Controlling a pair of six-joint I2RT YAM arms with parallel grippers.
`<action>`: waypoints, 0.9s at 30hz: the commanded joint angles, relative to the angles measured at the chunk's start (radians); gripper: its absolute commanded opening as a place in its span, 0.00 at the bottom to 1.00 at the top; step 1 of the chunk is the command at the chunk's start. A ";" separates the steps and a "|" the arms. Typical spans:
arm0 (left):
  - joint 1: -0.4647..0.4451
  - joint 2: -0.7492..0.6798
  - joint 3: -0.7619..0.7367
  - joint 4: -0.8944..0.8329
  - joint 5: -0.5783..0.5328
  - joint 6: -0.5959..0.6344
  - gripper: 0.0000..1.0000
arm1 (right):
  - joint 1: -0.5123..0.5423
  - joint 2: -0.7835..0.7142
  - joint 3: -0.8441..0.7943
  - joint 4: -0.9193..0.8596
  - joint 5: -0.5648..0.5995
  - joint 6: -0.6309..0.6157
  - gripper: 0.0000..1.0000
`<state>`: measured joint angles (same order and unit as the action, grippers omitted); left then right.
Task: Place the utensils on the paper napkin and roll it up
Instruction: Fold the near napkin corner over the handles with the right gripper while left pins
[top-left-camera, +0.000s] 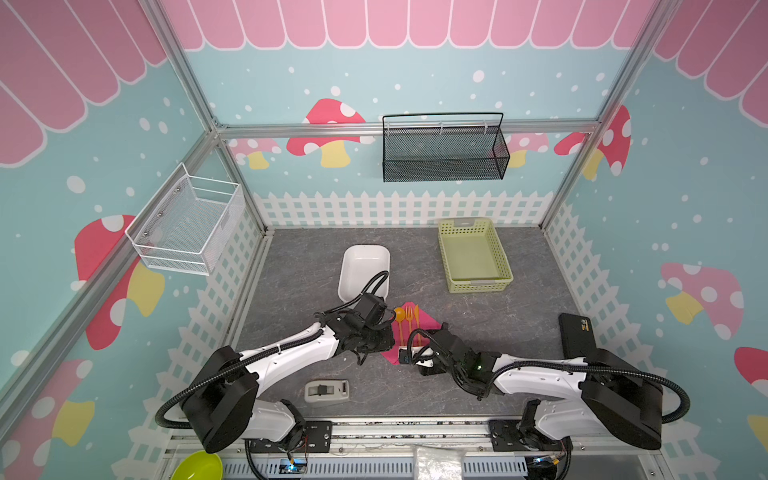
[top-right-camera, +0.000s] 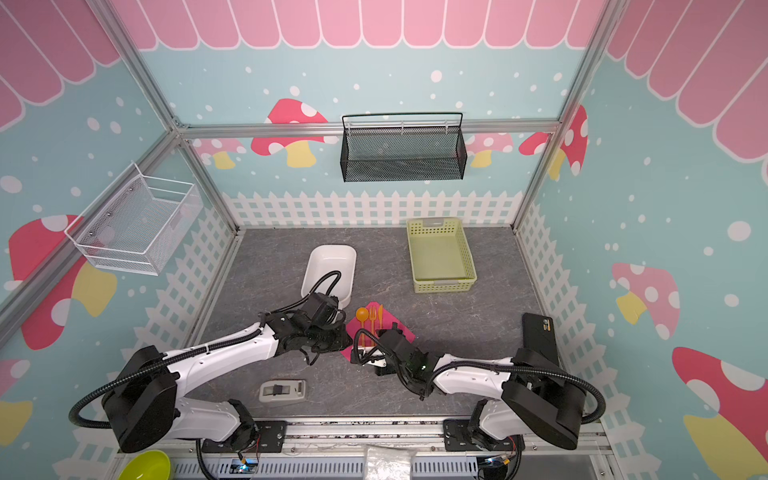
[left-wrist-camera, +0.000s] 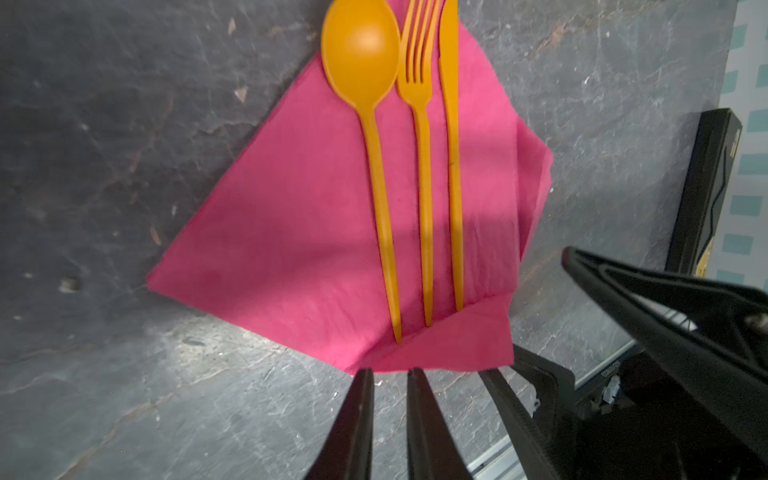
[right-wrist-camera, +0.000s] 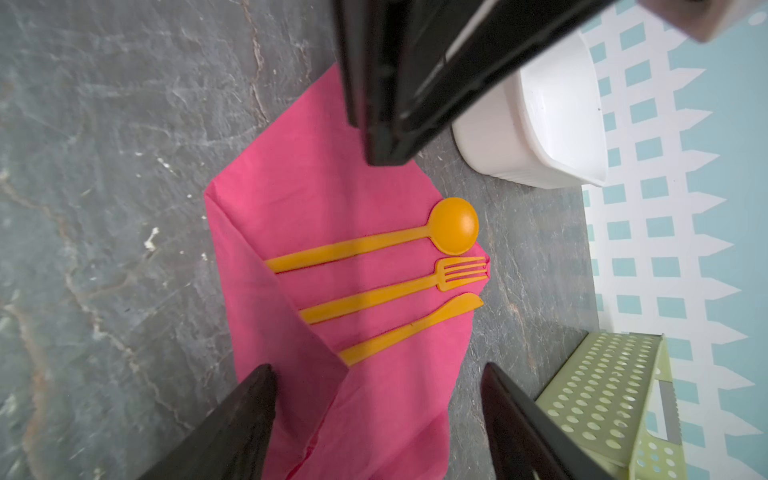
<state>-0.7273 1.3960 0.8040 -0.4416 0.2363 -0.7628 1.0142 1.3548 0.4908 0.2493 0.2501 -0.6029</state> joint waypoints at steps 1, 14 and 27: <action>-0.004 0.028 -0.007 0.034 0.077 -0.017 0.13 | -0.010 0.021 -0.007 0.062 0.029 -0.018 0.79; -0.005 0.168 0.023 0.063 0.192 -0.012 0.07 | -0.034 0.110 -0.030 0.198 0.081 -0.023 0.79; -0.003 0.270 0.068 0.035 0.216 -0.007 0.06 | -0.035 0.073 -0.032 0.186 0.092 0.035 0.79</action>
<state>-0.7200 1.6394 0.8341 -0.4122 0.4416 -0.7631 0.9756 1.4616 0.4572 0.4065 0.3504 -0.6006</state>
